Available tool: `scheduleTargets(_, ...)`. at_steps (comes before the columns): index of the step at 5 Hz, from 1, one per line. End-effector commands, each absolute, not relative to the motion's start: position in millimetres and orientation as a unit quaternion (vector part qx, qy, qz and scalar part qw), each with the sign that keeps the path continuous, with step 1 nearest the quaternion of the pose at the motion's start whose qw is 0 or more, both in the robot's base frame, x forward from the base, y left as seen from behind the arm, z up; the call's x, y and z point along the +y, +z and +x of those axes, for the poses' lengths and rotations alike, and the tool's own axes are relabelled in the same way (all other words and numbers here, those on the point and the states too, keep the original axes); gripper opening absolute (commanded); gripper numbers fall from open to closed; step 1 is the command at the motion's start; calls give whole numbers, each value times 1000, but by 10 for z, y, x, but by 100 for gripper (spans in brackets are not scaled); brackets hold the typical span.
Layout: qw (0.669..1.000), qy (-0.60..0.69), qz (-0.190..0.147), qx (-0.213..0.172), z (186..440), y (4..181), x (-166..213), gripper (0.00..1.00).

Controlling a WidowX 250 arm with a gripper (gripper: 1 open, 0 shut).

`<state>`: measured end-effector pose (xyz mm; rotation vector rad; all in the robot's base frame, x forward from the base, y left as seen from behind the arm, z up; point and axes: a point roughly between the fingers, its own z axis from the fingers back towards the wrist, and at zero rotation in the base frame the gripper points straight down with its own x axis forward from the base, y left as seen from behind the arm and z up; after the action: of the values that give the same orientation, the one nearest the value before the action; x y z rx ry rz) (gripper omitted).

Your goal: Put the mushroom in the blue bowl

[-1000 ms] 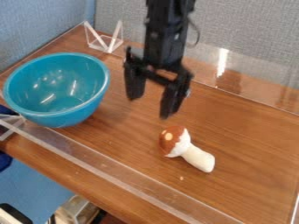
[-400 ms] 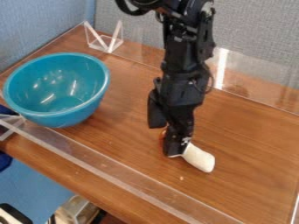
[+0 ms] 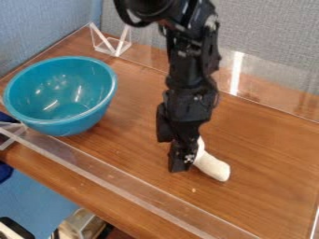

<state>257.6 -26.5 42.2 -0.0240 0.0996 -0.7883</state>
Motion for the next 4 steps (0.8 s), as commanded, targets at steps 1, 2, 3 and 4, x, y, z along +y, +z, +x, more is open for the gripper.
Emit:
scheduleTargets(1, 919, -392, -8, 30, 2674, 371, -219, 100)
scheduleTargets(2, 913, -407, -7, 23, 2716, 341, -216, 100)
scheduleTargets(3, 907, -421, -6, 18, 2750, 323, -218, 100)
scheduleTargets(4, 901, -434, -6, 13, 2777, 313, -222, 100)
